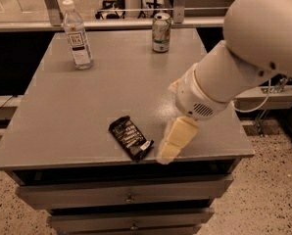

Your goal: Move rxbar chocolate near 7up can

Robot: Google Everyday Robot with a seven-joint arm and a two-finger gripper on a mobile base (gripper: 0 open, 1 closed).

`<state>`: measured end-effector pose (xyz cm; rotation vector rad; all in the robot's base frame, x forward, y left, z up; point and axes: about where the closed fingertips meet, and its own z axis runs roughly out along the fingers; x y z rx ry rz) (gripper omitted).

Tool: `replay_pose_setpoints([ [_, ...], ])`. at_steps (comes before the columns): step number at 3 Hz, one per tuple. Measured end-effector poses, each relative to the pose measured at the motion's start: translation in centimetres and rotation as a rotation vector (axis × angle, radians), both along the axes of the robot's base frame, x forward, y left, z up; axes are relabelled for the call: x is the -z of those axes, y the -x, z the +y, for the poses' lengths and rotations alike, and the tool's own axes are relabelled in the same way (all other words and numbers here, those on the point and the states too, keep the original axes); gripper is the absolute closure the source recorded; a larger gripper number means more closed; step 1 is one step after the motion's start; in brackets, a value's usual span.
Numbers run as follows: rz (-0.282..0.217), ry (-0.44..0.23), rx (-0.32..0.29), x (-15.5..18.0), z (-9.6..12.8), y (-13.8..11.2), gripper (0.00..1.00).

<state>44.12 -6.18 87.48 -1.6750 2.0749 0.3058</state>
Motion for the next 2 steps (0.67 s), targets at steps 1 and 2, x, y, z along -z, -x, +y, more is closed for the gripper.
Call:
replay_pose_setpoints([
  [1,0.014,-0.042,0.019,2.7,2.4,-0.2,0.0],
  [2,0.03,-0.073,0.049,4.3,3.7,-0.2,0.0],
])
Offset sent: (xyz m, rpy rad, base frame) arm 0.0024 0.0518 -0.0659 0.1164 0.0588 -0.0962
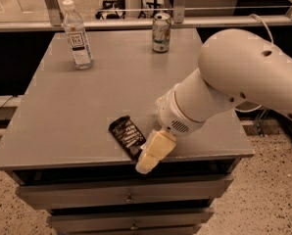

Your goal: Move rxbar chocolate near 7up can

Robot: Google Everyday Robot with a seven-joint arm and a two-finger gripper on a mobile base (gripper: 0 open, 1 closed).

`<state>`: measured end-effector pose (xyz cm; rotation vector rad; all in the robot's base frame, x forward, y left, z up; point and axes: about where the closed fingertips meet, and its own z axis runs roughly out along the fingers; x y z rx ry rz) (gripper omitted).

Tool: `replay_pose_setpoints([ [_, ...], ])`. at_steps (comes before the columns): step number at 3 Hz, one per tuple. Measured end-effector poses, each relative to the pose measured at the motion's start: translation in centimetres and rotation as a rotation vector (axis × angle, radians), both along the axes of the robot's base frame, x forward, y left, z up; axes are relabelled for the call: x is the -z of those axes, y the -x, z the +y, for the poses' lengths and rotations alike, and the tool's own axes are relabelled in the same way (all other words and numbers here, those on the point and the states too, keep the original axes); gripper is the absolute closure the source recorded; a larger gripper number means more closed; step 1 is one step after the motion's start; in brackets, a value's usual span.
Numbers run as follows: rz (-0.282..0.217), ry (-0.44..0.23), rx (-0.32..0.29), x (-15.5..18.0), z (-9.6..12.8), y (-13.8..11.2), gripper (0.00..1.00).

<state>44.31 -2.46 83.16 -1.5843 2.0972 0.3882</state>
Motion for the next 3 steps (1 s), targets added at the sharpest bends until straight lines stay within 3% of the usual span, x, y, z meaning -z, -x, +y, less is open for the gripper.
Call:
replay_pose_setpoints([
  [1,0.021,-0.026,0.036,0.76,0.86,0.35,0.0],
  [3,0.014,-0.081,0.086,0.84,1.84,1.29,0.49],
])
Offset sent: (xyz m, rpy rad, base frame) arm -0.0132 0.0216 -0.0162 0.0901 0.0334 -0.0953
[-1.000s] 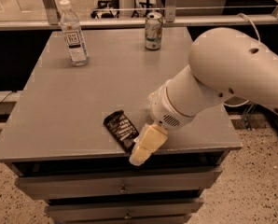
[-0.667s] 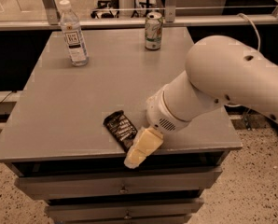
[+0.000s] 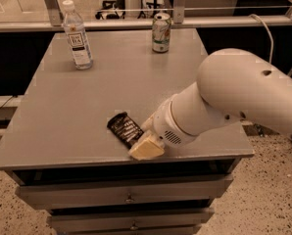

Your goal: Move rxbar chocolate near 7up can

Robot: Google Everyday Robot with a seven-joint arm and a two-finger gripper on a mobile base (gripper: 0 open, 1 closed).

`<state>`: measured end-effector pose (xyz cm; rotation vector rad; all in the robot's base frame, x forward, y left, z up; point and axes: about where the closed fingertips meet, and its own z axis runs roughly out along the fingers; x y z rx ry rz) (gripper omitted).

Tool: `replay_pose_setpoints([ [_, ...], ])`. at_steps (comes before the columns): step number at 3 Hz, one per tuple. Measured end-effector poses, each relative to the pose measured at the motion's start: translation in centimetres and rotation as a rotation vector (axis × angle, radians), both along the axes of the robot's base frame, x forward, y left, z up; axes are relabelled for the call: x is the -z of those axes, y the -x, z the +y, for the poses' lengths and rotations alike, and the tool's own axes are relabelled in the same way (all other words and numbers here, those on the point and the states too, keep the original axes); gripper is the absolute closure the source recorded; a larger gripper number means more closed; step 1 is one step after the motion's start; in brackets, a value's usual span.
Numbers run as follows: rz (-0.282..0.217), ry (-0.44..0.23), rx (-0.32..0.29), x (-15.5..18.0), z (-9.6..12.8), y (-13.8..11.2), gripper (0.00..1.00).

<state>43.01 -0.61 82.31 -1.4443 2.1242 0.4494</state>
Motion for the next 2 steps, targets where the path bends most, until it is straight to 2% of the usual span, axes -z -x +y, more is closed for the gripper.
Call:
replay_pose_setpoints([
  [1,-0.006,-0.009,0.017,-0.3,-0.2,0.4,0.72],
  [2,-0.024,-0.005,0.039,-0.8,-1.3,0.4,1.0],
])
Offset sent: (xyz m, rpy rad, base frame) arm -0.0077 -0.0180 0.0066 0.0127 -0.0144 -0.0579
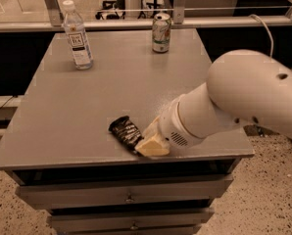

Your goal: Move rxbar chocolate near 7up can

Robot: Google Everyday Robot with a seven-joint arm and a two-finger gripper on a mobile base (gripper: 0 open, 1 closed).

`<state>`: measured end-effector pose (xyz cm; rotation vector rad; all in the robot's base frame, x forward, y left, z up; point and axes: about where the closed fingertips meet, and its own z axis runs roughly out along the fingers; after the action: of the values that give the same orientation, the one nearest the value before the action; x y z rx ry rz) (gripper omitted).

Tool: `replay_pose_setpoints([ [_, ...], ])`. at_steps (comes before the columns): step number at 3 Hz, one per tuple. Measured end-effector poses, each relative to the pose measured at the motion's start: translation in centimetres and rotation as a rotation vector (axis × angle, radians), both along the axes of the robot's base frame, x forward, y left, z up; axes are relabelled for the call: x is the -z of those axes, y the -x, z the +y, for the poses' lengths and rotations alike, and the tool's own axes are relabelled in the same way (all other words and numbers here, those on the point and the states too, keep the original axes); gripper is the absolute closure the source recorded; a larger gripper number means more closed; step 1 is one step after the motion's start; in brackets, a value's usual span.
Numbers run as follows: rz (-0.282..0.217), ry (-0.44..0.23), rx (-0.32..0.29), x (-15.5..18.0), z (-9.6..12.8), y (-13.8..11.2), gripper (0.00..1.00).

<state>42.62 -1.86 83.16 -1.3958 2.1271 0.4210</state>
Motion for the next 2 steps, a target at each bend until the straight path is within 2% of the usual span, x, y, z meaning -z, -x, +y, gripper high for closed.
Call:
replay_pose_setpoints([
  [1,-0.036,0.013,0.015,-1.0,-1.2,-1.0,1.0],
  [2,-0.11,0.043,0.04,-2.8,-3.1,-3.8,1.0],
])
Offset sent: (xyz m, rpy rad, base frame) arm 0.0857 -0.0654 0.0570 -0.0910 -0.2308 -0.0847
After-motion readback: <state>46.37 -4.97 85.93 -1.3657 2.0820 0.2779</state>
